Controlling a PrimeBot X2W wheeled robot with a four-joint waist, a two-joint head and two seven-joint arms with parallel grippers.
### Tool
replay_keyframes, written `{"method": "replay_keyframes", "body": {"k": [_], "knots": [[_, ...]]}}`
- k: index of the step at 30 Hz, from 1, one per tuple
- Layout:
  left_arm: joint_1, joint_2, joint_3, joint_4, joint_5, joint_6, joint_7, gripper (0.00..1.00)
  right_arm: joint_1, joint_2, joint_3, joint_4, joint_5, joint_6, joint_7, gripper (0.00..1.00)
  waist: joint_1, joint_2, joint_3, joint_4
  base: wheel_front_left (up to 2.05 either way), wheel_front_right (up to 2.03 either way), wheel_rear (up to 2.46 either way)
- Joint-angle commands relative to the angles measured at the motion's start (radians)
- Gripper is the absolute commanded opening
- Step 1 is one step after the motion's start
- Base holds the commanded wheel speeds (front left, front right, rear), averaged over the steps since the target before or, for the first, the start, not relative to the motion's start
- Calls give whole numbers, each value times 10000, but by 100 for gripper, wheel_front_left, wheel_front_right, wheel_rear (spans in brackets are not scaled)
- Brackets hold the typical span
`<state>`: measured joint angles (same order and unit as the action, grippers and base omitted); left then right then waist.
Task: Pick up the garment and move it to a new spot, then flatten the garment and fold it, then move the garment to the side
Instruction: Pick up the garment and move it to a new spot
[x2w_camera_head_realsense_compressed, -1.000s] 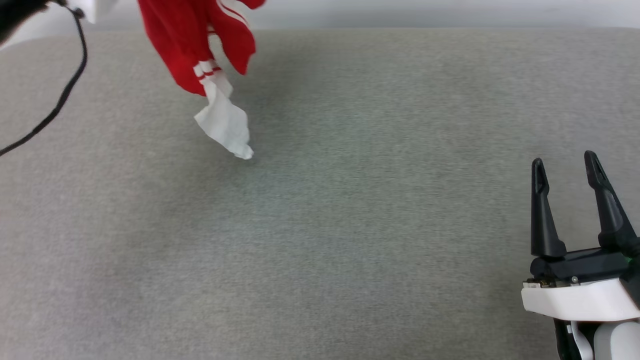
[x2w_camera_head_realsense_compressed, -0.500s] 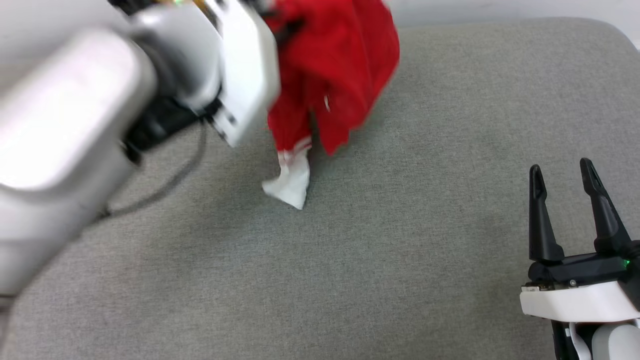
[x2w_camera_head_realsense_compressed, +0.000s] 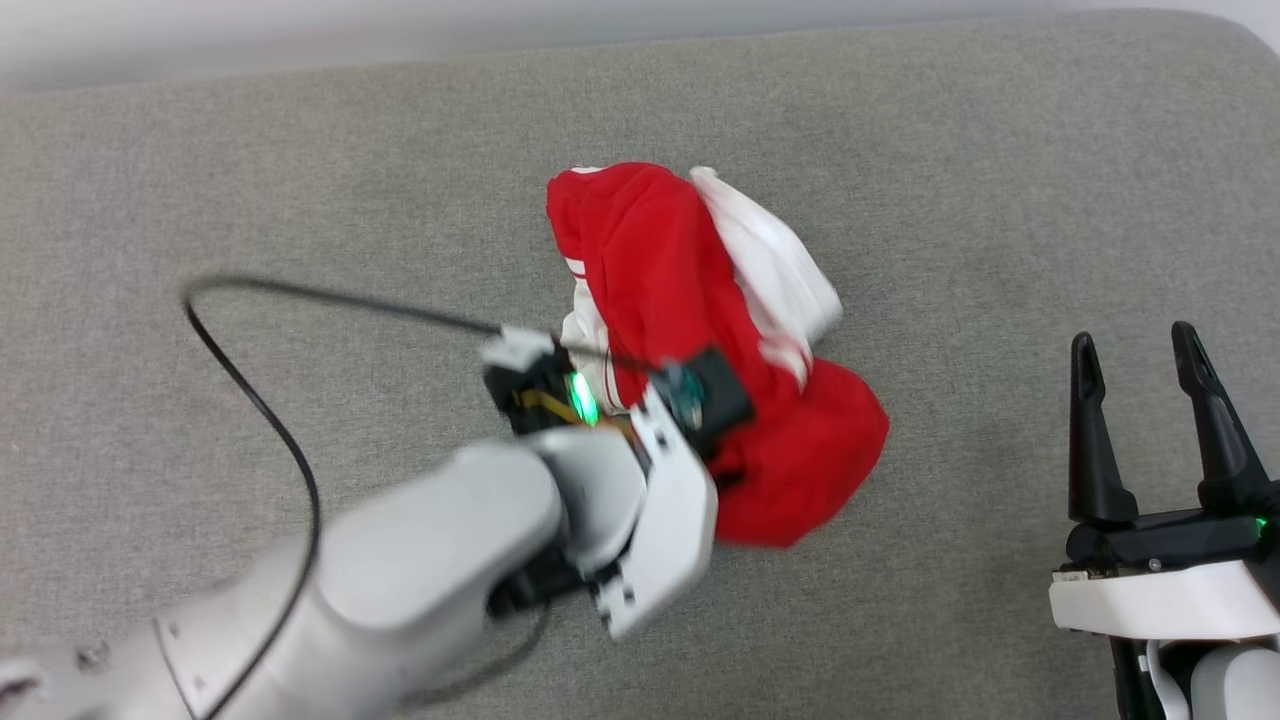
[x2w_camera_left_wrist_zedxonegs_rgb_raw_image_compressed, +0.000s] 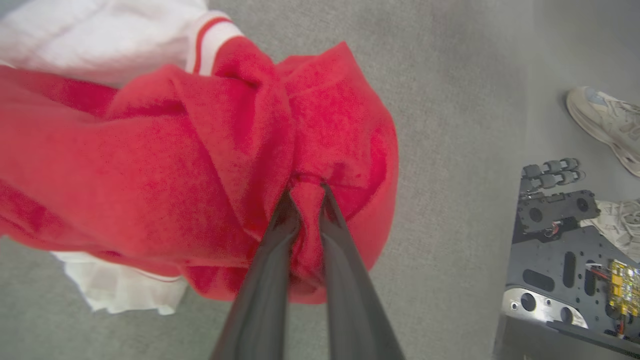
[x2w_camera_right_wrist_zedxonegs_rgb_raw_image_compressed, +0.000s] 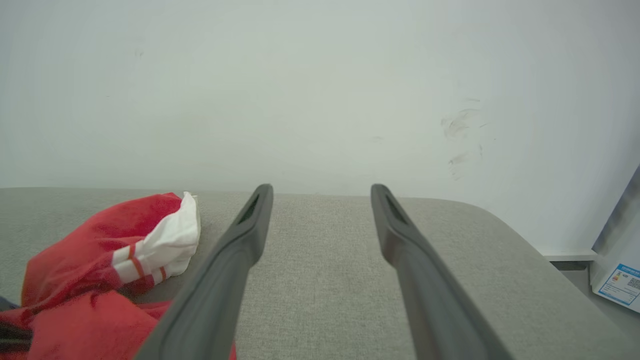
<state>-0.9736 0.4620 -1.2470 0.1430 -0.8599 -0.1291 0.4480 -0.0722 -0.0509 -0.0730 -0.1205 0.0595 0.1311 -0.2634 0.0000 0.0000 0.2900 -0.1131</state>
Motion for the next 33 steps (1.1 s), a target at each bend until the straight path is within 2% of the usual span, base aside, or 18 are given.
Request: {"method": "replay_keyframes", "body": {"k": [1,10,12,13,14,15,18,21,27,33], "knots": [[377,-124,-106,82,35,2,-39,0,-54,13,20,35,5,-7,-21,100,0,0,31,18,0,0,0],[2826,-872,-434,505,947,-6,835,0,-155,13,73,137,-67,-7,-21,100,0,0,160,61,0,0,0],[2889,-930,-438,618,1155,-6,637,0,-148,13,34,172,-99,-7,-21,100,0,0,116,93,0,0,0],[2815,-989,-427,724,1193,-1,349,12,-115,13,13,191,-101,-7,-21,100,0,0,67,125,0,0,0],[2718,-1044,-406,805,1250,2,81,83,-63,13,2,214,-112,-7,-21,100,0,0,1,150,0,0,0],[2593,-1086,-385,890,1336,5,-206,100,0,13,-11,240,-130,-7,-21,100,0,0,-76,176,0,0,0],[2328,-1196,-12,1024,1556,92,-1265,100,149,13,-27,322,-172,-7,-21,100,0,0,-344,256,0,0,0],[2268,-1360,408,922,1876,503,-2355,100,280,14,-69,385,-196,-7,-21,100,0,0,-608,354,0,0,0],[2261,-1175,1370,625,2449,1738,-4205,100,448,13,-224,435,-239,-7,-21,100,0,0,-1037,568,0,0,0],[2718,-853,2469,584,2881,3349,-6008,100,657,13,-268,481,-290,-7,-21,100,0,0,-1398,768,0,0,0]]}}
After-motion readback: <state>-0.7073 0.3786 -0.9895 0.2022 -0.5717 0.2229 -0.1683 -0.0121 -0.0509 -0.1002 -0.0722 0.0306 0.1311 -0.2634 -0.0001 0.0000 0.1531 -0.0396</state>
